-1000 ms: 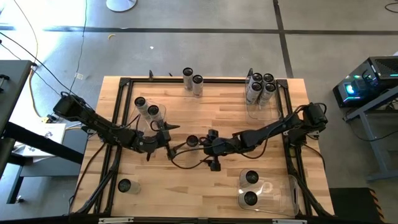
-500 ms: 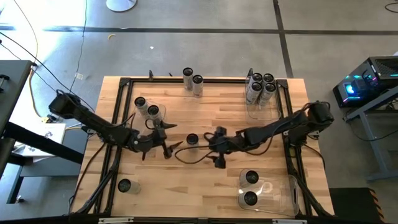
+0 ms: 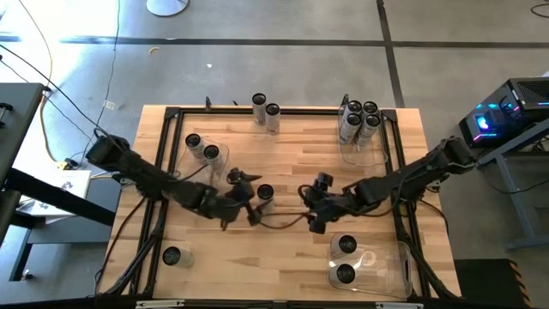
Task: Sort soda cans
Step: Put the white-pink soda can into the middle transparent bin
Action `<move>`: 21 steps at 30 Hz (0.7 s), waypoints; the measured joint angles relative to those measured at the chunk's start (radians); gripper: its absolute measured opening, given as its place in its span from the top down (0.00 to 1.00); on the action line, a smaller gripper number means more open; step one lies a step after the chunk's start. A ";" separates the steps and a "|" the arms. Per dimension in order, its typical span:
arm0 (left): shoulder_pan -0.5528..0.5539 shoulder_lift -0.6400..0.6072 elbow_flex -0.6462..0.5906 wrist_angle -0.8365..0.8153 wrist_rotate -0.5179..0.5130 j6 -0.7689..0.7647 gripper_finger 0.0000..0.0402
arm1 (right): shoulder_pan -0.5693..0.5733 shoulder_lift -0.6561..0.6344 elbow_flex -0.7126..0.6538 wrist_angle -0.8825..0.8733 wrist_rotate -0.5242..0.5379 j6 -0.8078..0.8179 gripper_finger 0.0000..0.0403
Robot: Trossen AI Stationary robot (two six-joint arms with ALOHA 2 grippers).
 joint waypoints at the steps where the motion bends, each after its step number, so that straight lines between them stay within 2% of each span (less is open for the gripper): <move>1: 0.011 0.018 0.033 -0.061 0.000 -0.020 0.03 | 0.011 0.000 0.000 -0.005 0.011 0.000 0.15; 4: 0.042 0.064 0.111 -0.215 0.005 -0.101 0.03 | 0.039 0.000 0.000 -0.026 0.058 -0.001 0.15; 7: 0.066 0.084 0.145 -0.303 0.032 -0.157 0.03 | 0.057 0.000 0.000 -0.036 0.095 0.000 0.15; 11: 0.085 0.089 0.144 -0.317 0.116 -0.185 0.03 | 0.069 0.000 0.000 -0.038 0.117 0.000 0.15; 16: 0.099 0.089 0.145 -0.325 0.167 -0.195 0.04 | 0.072 0.000 0.000 -0.037 0.118 0.000 0.15; 21: 0.120 0.088 0.145 -0.323 0.232 -0.189 0.15 | 0.071 0.000 0.000 -0.035 0.134 0.000 0.15</move>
